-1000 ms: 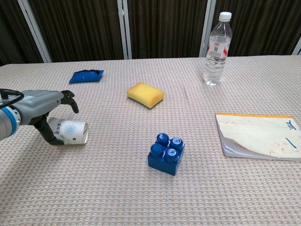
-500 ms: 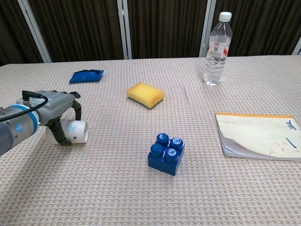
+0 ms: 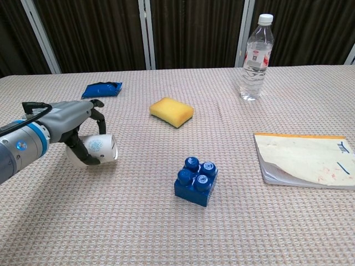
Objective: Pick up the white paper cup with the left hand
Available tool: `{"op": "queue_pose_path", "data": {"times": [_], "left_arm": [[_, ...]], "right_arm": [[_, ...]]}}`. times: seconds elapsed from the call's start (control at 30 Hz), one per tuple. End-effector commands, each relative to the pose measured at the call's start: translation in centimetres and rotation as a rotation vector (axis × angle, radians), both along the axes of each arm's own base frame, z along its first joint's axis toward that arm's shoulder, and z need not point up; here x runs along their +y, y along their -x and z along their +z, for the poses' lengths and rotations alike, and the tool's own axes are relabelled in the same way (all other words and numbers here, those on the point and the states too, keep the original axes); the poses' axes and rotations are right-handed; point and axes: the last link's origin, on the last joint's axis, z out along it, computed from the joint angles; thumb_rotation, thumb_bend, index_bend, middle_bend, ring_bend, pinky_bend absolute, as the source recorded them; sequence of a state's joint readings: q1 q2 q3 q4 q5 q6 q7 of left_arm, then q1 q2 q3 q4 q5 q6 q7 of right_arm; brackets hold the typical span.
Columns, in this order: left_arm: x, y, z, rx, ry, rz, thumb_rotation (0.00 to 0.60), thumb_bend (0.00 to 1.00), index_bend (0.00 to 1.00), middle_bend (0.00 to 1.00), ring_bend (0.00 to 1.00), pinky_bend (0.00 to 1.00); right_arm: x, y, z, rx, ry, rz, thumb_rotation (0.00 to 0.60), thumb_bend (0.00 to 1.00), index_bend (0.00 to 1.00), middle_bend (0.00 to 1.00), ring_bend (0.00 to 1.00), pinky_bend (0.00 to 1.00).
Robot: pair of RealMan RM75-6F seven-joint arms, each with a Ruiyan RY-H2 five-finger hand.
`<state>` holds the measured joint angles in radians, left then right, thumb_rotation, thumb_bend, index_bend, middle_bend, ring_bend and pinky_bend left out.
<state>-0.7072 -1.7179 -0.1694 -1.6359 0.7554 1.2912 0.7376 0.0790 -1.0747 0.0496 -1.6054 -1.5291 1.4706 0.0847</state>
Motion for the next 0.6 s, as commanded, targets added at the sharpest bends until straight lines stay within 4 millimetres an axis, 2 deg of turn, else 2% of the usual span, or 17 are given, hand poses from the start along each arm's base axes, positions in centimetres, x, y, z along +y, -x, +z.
{"op": "queue_pose_path", "data": {"times": [0.03, 0.23, 0.6], "left_arm": [[-0.4, -1.1, 0.3, -0.230, -0.041, -0.081, 0.600, 0.11, 0.44, 0.00, 0.00, 0.00], [-0.8, 0.4, -0.6, -0.423, -0.045, -0.136, 0.600, 0.11, 0.42, 0.00, 0.00, 0.00], [-0.4, 3.6, -2.0, -0.465, -0.004, -0.095, 0.600, 0.11, 0.43, 0.00, 0.00, 0.00]], "right_arm": [[0.0, 0.0, 0.0, 0.000, 0.000, 0.000, 0.600, 0.00, 0.00, 0.00, 0.00, 0.00], [0.1, -0.1, -0.1, 0.003, -0.003, 0.003, 0.600, 0.00, 0.00, 0.00, 0.00, 0.00], [-0.1, 0.0, -0.4, 0.010, -0.011, -0.006, 0.600, 0.00, 0.00, 0.00, 0.00, 0.00]]}}
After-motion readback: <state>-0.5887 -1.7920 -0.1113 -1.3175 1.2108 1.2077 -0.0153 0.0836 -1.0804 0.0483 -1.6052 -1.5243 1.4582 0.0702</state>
